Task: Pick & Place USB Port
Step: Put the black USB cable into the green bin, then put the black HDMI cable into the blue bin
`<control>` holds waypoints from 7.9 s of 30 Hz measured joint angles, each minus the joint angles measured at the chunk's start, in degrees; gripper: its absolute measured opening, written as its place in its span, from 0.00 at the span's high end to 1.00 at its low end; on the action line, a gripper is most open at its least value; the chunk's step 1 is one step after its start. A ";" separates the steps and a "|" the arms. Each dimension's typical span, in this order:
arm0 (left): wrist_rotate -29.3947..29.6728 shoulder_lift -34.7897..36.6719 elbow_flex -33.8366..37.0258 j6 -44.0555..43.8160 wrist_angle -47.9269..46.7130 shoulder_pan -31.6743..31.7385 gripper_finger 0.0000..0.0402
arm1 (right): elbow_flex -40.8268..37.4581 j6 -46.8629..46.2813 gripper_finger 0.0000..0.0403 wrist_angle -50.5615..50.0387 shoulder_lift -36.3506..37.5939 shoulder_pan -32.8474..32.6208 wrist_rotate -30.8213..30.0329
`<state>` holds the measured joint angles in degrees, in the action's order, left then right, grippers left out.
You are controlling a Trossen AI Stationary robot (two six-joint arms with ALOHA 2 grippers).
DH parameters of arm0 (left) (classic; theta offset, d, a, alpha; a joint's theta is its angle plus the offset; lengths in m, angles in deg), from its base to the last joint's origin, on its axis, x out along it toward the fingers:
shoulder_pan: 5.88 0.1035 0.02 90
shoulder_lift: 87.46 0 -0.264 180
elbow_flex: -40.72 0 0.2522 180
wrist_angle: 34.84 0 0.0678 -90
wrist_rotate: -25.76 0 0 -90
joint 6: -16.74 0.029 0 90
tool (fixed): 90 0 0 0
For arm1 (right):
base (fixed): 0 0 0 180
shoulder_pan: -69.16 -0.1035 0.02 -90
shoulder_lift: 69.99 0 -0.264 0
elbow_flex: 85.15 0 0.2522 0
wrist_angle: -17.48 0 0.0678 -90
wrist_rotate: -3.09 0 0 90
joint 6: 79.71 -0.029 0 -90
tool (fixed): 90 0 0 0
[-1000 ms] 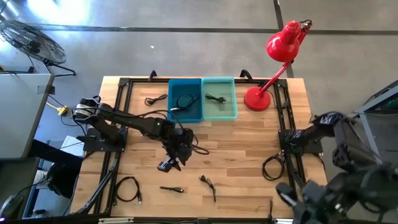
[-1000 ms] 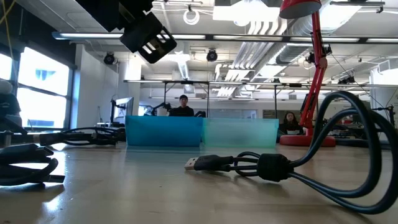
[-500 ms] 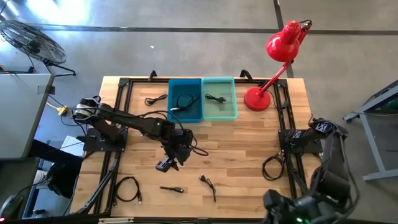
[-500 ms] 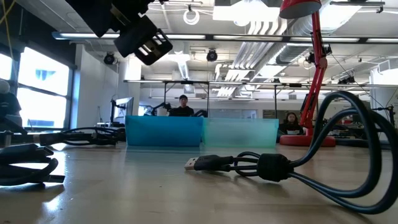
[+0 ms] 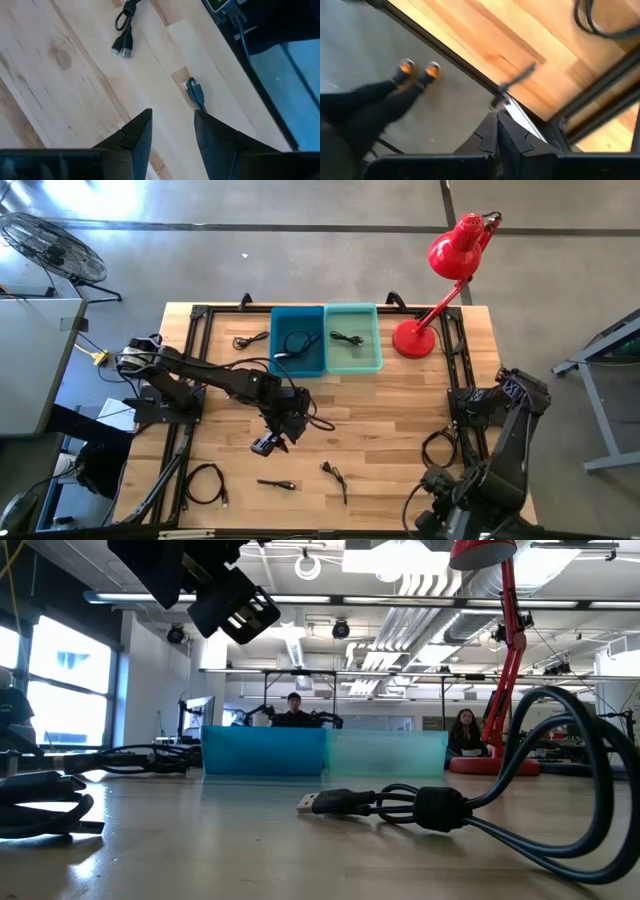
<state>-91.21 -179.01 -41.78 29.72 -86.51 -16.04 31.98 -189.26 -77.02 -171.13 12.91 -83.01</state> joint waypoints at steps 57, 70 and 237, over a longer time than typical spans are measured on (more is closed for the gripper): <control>12.36 0.00 0.03 3.84 -4.12 0.00 0.64 | -19.21 -1.12 0.42 15.11 0.74 2.48 11.52; 12.53 0.00 0.03 6.46 -4.27 0.00 0.64 | -19.21 -16.00 0.42 19.85 -1.78 1.33 11.17; 39.72 25.38 8.38 9.23 15.51 13.90 0.64 | -29.15 111.41 0.30 54.74 14.34 89.21 0.45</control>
<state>-51.48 -153.63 -33.40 38.94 -71.00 -2.14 2.84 -77.85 -22.29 -156.79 102.12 -82.56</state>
